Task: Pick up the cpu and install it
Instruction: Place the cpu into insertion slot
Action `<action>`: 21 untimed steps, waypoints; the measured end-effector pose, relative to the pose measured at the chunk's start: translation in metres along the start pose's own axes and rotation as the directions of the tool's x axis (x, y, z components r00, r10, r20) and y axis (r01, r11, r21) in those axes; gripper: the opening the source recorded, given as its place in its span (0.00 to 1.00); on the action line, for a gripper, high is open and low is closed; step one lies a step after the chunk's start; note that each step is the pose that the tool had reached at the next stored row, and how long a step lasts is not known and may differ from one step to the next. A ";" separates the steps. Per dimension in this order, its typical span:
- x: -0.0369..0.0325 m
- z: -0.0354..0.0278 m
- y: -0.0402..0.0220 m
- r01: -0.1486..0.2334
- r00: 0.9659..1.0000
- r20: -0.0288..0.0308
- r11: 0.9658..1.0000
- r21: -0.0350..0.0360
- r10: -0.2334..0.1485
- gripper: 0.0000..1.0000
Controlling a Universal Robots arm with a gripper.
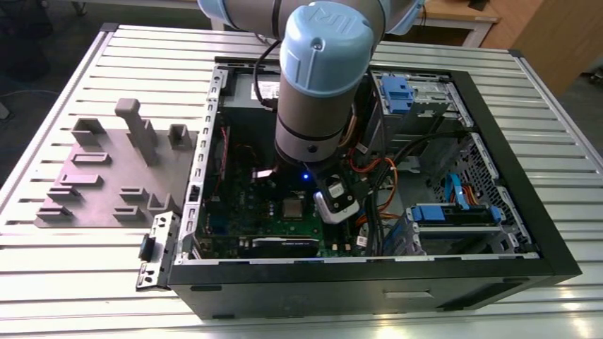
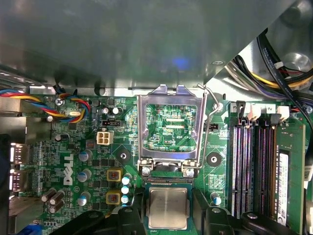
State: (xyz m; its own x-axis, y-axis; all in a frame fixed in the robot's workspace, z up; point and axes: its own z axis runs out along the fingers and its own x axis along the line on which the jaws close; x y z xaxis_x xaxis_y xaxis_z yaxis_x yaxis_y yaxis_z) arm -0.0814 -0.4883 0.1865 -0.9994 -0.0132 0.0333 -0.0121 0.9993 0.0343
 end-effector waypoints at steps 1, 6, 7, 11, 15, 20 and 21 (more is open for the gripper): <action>0.0000 -0.0006 0.0001 0.000 1.000 0.000 1.000 -0.001 0.000 0.47; 0.0001 -0.0021 0.0000 0.000 1.000 0.000 1.000 0.000 0.000 0.47; 0.0001 -0.0021 0.0000 0.000 1.000 0.000 1.000 0.000 0.000 0.47; 0.0001 -0.0022 0.0000 0.000 1.000 0.000 1.000 0.000 0.000 0.47; 0.0033 -0.0020 0.0000 0.000 1.000 0.000 1.000 0.000 0.000 0.47; 0.0046 -0.0016 0.0000 0.000 1.000 0.000 1.000 0.001 0.000 0.47; 0.0046 -0.0014 0.0000 0.000 1.000 0.000 1.000 0.001 0.000 0.47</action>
State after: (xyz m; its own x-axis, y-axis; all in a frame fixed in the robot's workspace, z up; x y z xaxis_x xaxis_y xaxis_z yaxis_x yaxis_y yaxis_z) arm -0.0860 -0.4884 0.1881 -0.9994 -0.0128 0.0335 -0.0117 0.9994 0.0337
